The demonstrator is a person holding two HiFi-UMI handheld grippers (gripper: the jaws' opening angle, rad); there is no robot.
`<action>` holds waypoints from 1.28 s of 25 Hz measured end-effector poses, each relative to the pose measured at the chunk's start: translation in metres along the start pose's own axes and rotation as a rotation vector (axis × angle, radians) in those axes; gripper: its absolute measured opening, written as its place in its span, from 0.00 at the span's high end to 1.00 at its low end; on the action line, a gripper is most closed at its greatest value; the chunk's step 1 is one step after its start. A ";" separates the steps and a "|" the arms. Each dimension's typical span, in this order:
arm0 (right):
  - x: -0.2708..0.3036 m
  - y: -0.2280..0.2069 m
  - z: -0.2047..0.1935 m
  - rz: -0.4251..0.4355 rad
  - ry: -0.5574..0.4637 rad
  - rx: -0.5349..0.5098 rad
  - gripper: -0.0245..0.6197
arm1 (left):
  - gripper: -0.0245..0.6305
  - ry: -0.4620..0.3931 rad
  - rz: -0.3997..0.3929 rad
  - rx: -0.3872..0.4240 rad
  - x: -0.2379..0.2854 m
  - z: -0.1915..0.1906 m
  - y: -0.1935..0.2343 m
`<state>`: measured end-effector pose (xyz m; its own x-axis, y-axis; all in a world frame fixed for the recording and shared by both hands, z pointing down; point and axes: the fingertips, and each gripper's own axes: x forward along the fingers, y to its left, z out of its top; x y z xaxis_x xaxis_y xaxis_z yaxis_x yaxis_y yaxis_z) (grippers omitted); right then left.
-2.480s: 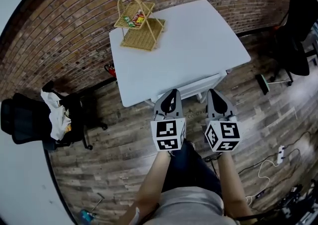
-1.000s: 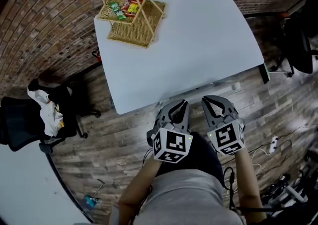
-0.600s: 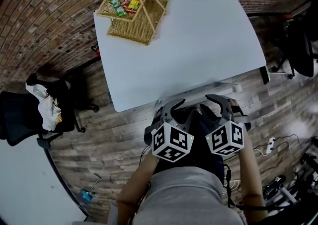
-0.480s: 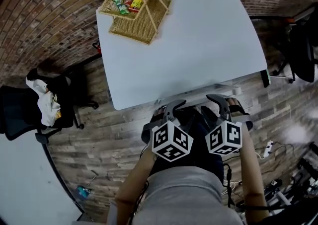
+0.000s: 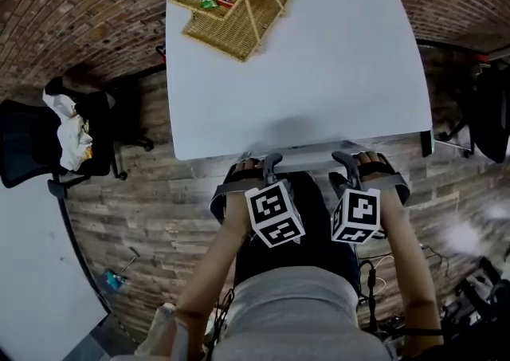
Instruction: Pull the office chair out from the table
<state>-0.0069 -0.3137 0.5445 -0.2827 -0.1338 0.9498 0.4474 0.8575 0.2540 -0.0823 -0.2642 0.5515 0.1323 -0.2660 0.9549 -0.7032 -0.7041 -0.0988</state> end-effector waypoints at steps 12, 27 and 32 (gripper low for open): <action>0.029 0.006 -0.019 0.080 0.067 -0.068 0.65 | 0.61 0.148 -0.009 0.037 0.032 -0.012 -0.009; 0.034 0.005 -0.017 0.062 0.085 -0.114 0.81 | 0.81 0.243 0.114 0.166 0.042 -0.021 0.001; 0.034 0.005 -0.017 0.092 0.073 -0.099 0.83 | 0.82 0.238 0.106 0.171 0.043 -0.022 0.000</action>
<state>0.0000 -0.3220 0.5815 -0.1758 -0.0957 0.9798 0.5515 0.8149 0.1786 -0.0919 -0.2610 0.5986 -0.1171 -0.1967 0.9734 -0.5736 -0.7868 -0.2280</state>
